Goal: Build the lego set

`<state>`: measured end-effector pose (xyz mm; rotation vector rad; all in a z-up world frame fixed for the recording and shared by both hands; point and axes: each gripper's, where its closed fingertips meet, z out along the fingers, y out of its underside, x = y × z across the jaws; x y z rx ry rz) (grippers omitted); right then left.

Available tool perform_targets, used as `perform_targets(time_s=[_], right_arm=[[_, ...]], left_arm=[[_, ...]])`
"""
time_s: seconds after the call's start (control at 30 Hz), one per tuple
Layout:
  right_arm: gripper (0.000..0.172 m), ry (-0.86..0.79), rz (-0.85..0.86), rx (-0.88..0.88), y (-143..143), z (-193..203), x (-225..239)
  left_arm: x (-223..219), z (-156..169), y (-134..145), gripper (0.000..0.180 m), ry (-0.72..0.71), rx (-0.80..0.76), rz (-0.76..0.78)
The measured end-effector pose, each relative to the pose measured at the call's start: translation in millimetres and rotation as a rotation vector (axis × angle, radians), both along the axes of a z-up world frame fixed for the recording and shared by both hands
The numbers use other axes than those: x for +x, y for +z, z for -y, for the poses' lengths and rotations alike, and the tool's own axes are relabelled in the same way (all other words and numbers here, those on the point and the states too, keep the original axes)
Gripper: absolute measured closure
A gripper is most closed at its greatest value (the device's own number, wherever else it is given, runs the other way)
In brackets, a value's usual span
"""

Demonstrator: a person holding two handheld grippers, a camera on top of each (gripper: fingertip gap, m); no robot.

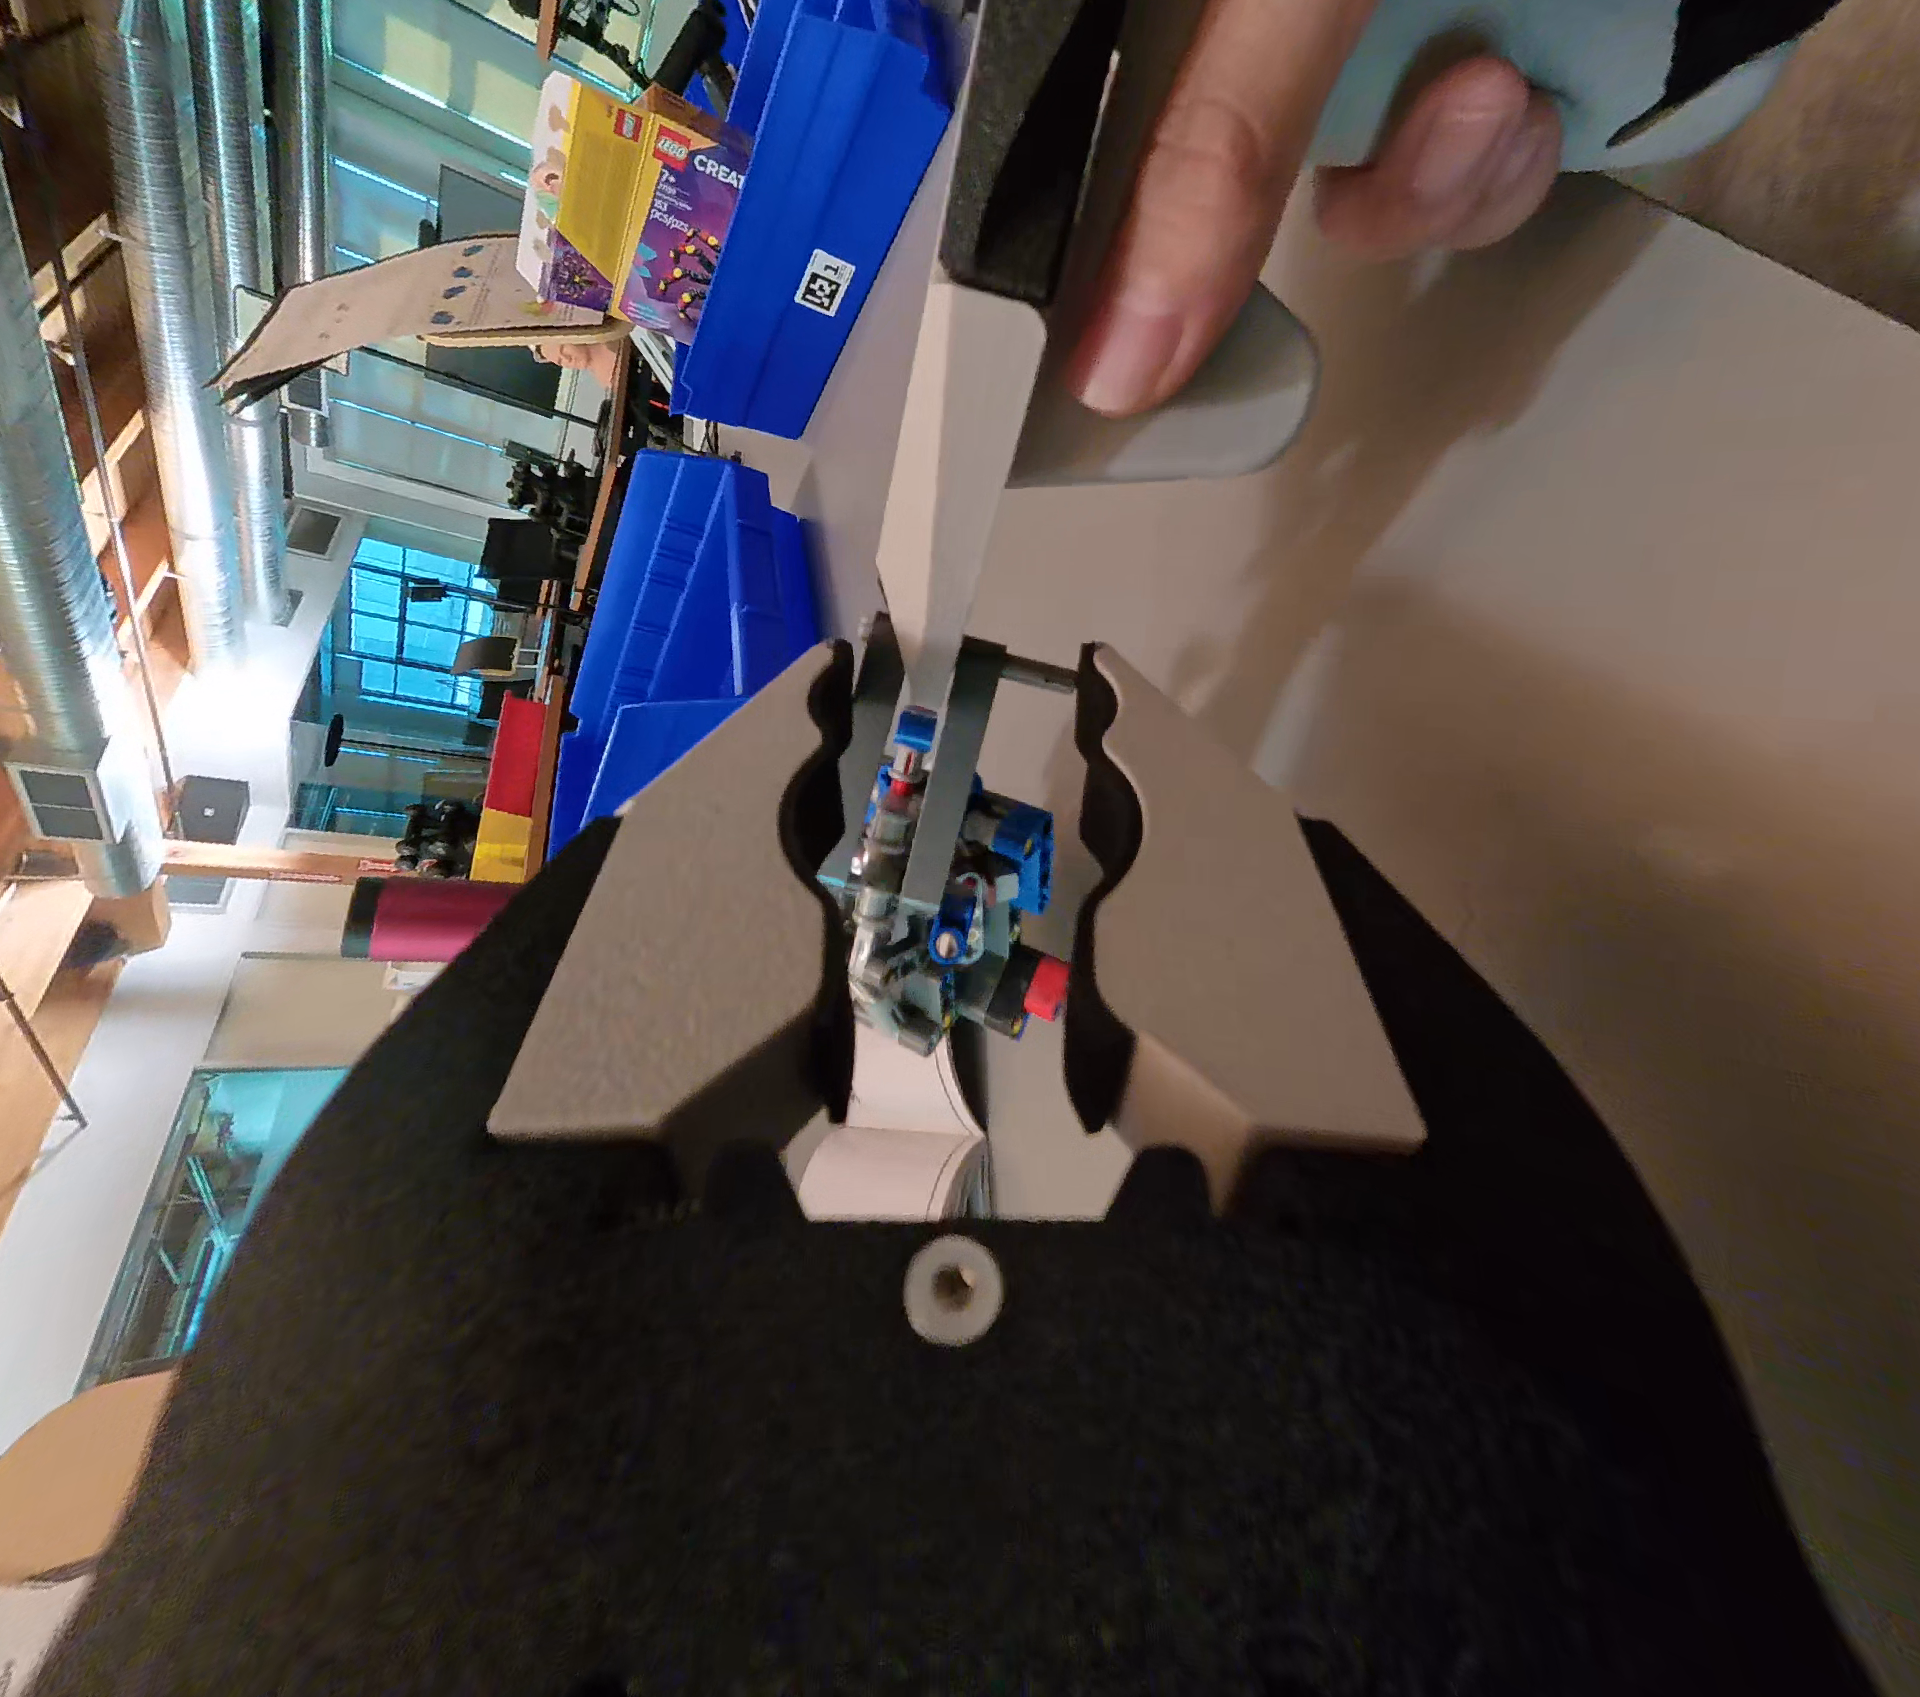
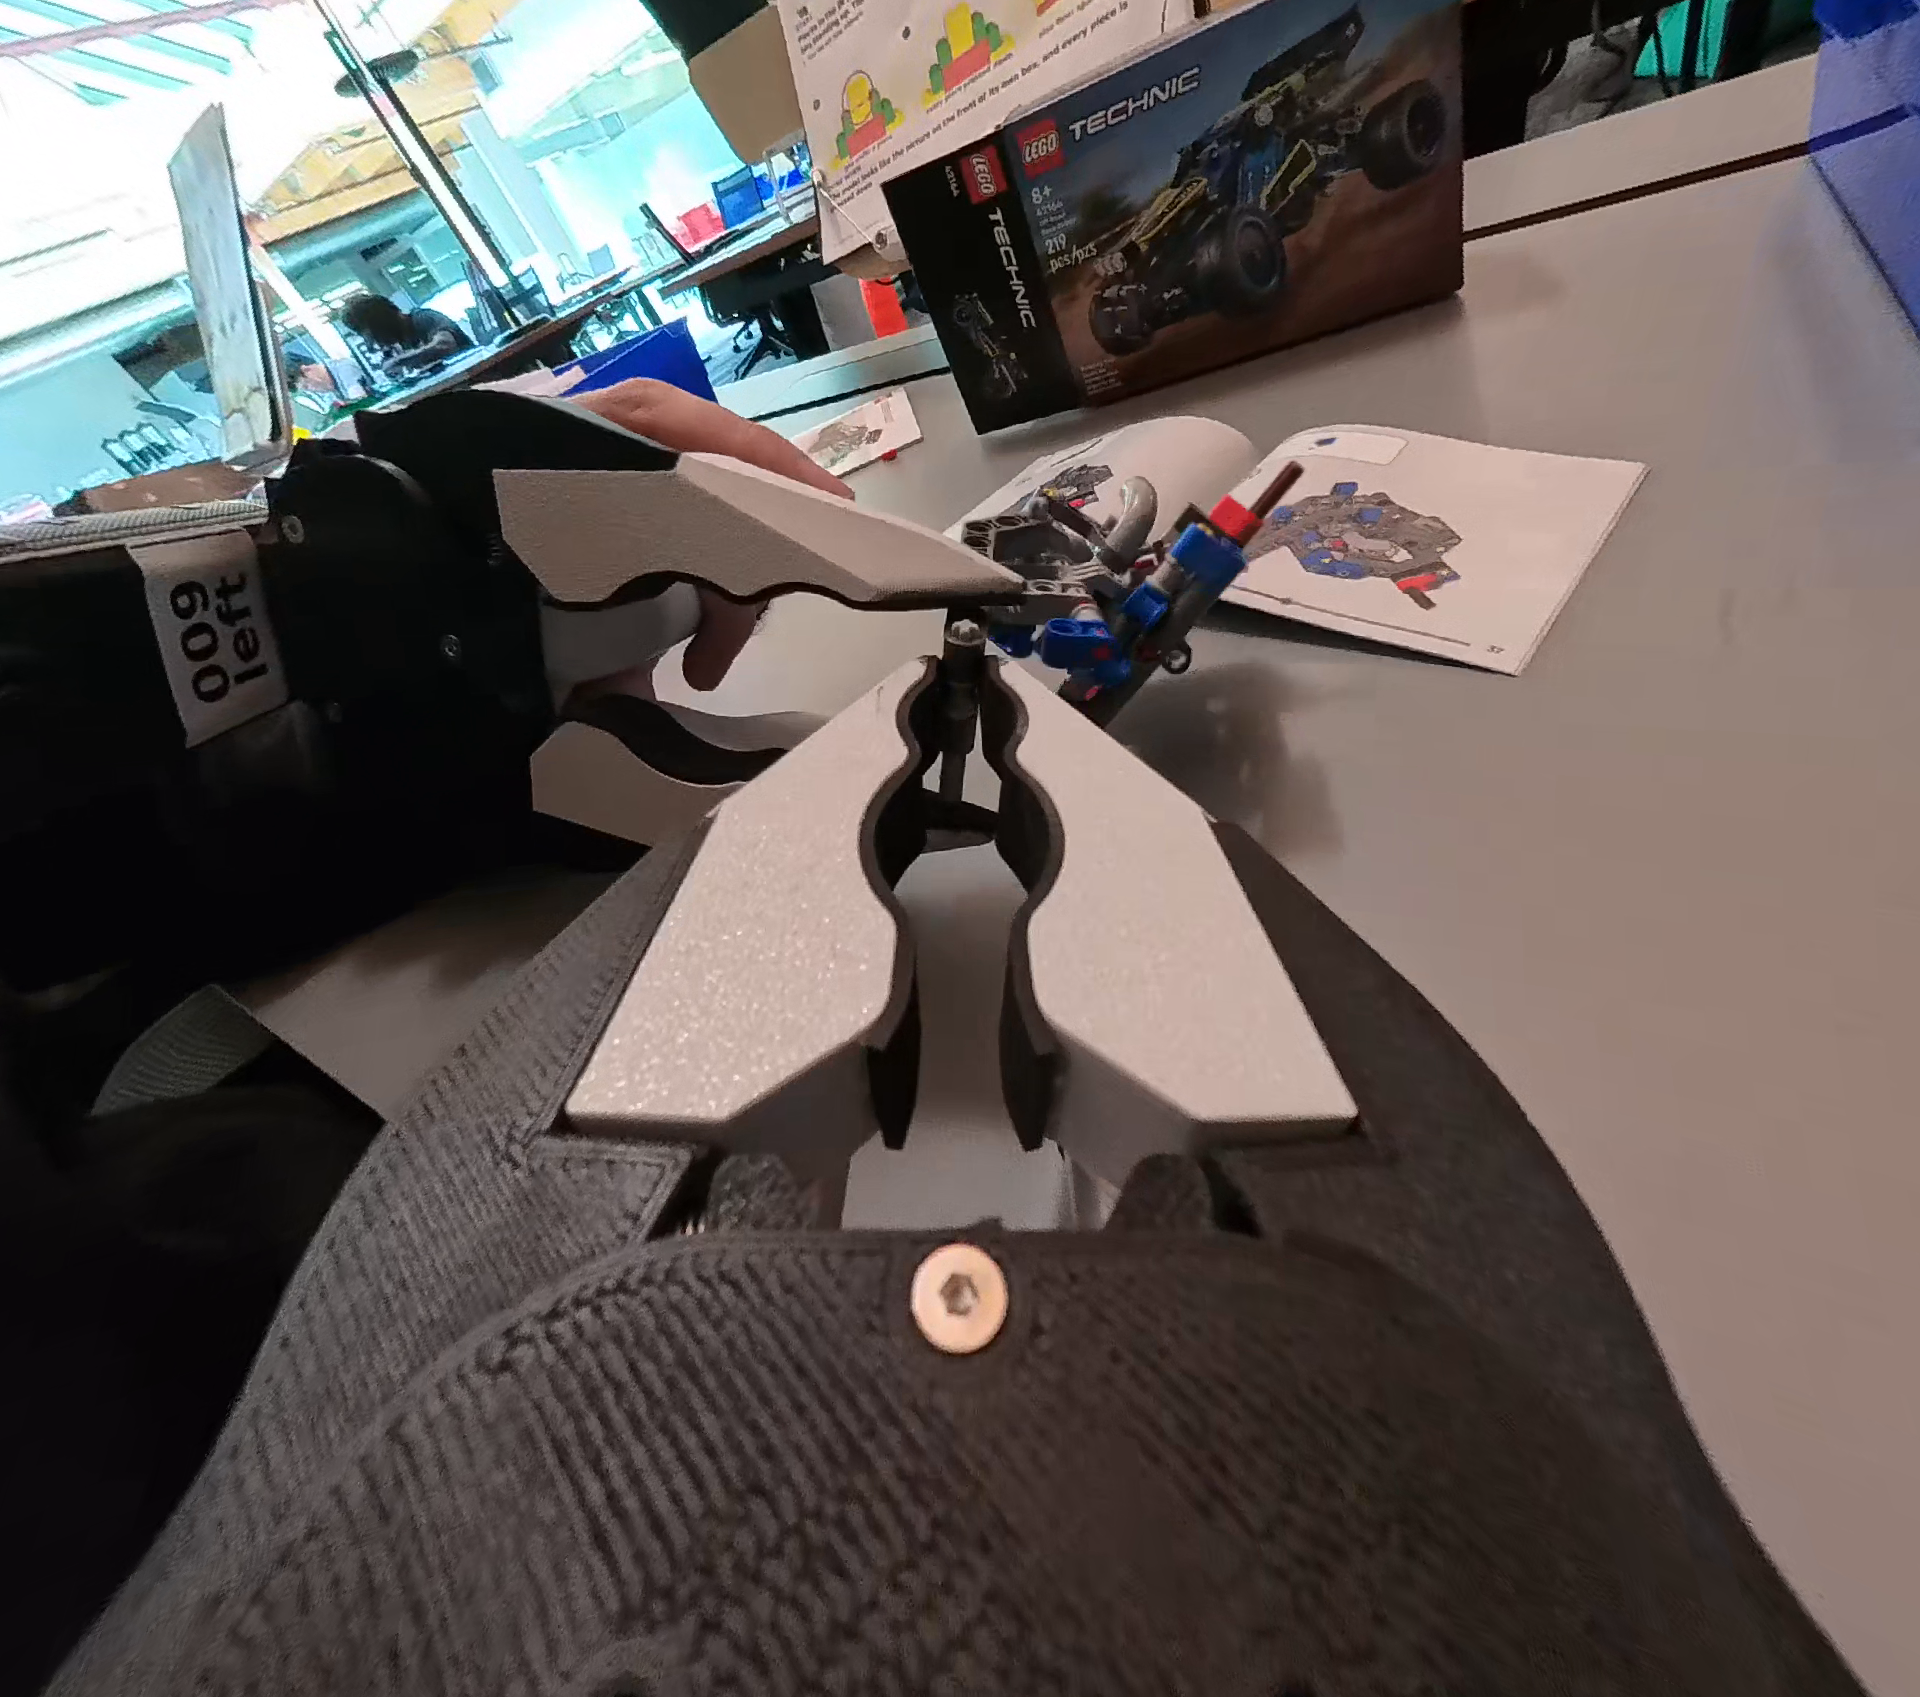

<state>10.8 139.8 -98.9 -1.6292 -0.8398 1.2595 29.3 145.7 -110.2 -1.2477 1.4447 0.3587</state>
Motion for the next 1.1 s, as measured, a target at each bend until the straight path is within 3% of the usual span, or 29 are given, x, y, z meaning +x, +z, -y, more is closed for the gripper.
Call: perform_targets(time_s=[0.53, 0.73, 1.1], right_arm=[[0.167, -0.012, 0.05, 0.001, -4.9, -2.4, -5.3], [0.167, -0.001, 0.025, -0.007, -0.8, -1.5, -7.2], [0.168, -0.021, 0.029, 0.003, -1.5, -2.3, -10.1]], left_arm=[[-9.1, -7.5, -7.2, 0.142, 0.04, 0.079, -0.148], [-4.9, -1.9, -4.8, 0.136, 0.019, -0.014, -0.043], [-8.7, -5.5, -4.0, 0.141, 0.067, 0.019, -0.036]])
